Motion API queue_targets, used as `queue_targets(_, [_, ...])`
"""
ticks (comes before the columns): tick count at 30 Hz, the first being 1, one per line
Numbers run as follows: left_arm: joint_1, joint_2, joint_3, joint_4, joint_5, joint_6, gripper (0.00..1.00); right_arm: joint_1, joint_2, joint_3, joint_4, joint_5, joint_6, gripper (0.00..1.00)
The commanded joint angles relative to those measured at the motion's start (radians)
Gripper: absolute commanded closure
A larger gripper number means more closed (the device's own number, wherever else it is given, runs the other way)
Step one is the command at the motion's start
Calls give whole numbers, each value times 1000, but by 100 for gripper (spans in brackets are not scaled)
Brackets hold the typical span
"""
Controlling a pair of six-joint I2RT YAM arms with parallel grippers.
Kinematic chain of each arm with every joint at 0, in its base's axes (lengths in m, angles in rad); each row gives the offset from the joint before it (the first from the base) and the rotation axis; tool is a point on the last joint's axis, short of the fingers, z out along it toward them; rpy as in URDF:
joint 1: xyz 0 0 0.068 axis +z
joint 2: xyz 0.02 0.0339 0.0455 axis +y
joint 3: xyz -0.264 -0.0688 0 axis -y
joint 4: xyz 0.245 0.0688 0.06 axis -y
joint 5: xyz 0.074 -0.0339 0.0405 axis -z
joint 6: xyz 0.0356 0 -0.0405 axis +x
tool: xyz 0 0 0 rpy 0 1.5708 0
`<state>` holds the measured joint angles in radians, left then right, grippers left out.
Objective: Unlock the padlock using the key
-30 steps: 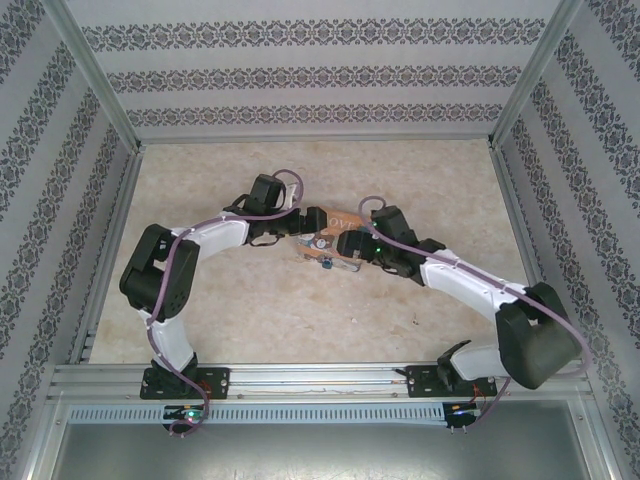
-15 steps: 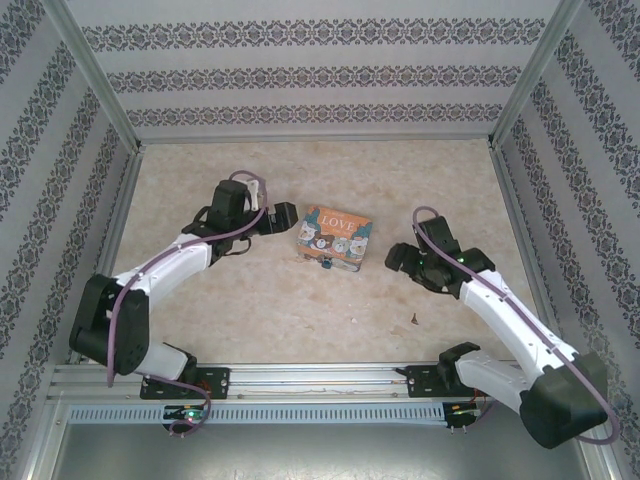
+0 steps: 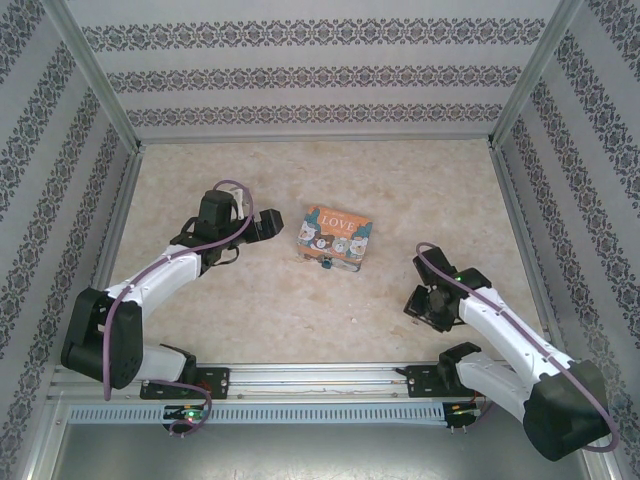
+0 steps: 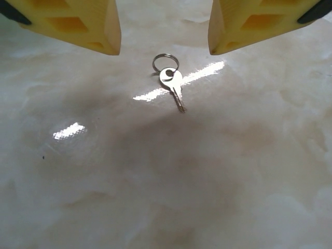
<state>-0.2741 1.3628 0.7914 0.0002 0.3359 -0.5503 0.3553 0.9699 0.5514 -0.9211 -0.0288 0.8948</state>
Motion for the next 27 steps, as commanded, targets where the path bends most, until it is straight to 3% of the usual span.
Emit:
queue_targets(1, [14, -3, -22, 41, 14, -2, 1, 1, 14, -12, -43, -13, -2, 55])
queue_targets(9, [27, 19, -23, 48, 41, -7, 1, 4, 82, 17, -30, -3, -32, 61])
queue_targets(27, [50, 38, -30, 52, 64, -12, 1, 8, 192, 59, 38, -65, -49, 62])
